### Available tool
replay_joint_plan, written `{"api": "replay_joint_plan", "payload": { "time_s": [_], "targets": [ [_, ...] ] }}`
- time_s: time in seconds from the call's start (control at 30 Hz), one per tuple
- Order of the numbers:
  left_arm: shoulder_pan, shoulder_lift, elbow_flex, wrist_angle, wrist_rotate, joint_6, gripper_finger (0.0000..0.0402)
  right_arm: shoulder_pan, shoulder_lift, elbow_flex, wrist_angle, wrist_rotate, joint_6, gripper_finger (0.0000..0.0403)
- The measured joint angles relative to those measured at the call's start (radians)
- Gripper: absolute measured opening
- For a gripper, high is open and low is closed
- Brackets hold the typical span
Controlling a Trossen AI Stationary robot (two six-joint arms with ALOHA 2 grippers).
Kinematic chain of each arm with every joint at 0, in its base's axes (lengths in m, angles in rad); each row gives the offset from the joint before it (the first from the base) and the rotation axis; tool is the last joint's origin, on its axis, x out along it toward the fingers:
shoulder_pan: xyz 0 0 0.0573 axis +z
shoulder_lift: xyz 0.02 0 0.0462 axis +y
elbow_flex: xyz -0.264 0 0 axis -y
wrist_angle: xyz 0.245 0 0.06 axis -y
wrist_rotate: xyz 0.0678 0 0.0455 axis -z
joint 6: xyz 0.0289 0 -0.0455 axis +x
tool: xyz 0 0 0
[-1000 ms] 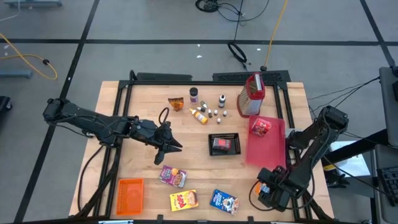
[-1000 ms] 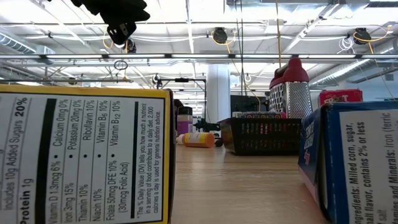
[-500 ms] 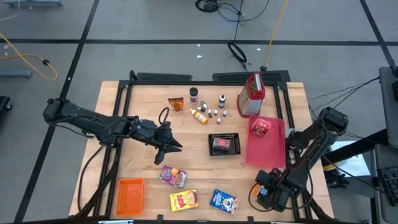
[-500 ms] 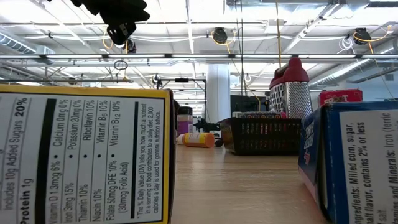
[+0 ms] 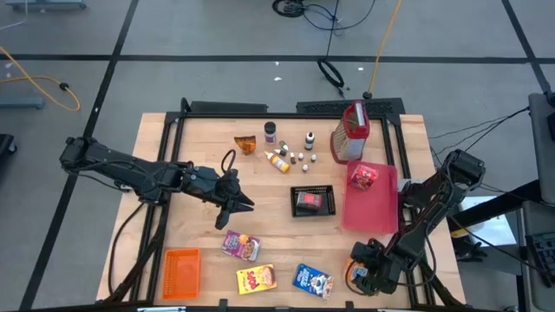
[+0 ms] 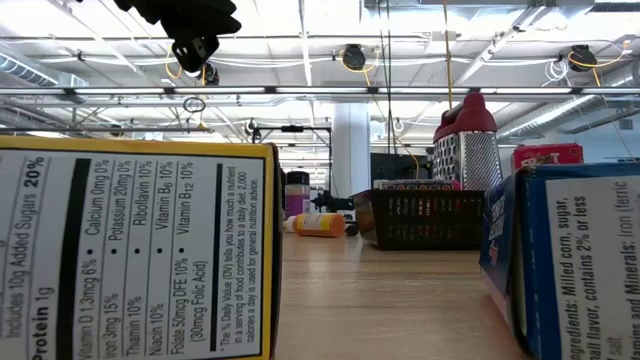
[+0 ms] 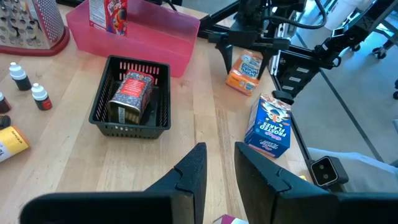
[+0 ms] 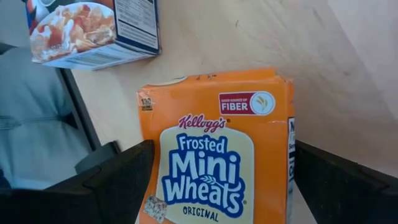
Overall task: Pick & Place Kitchen Items
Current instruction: Put the orange cereal box into the red bin
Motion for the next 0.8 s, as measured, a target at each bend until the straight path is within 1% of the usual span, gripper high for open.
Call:
{"api": "replay_joint_plan", "payload": {
  "time_s": [0.1, 0.37, 0.5, 0.8],
  "targets": [
    [0.000, 0.000, 0.000, 0.000, 0.000, 0.000, 0.0081, -0.007, 0.000, -0.007, 0.014, -0.005, 0.003, 0.0357],
    [-0.001, 0.000, 0.000, 0.000, 0.000, 0.000, 0.0081, -0.006, 0.003, -0.014, 0.100, -0.006, -0.060, 0.0357],
    [-0.001, 0.000, 0.000, 0.000, 0.000, 0.000, 0.0081, -0.006, 0.004, -0.015, 0.150, -0.010, -0.065, 0.0357],
    [0.000, 0.000, 0.000, 0.000, -0.009, 0.003, 0.0081, -0.006, 0.003, -0.015, 0.162, -0.006, -0.093, 0.0357]
  ]
}}
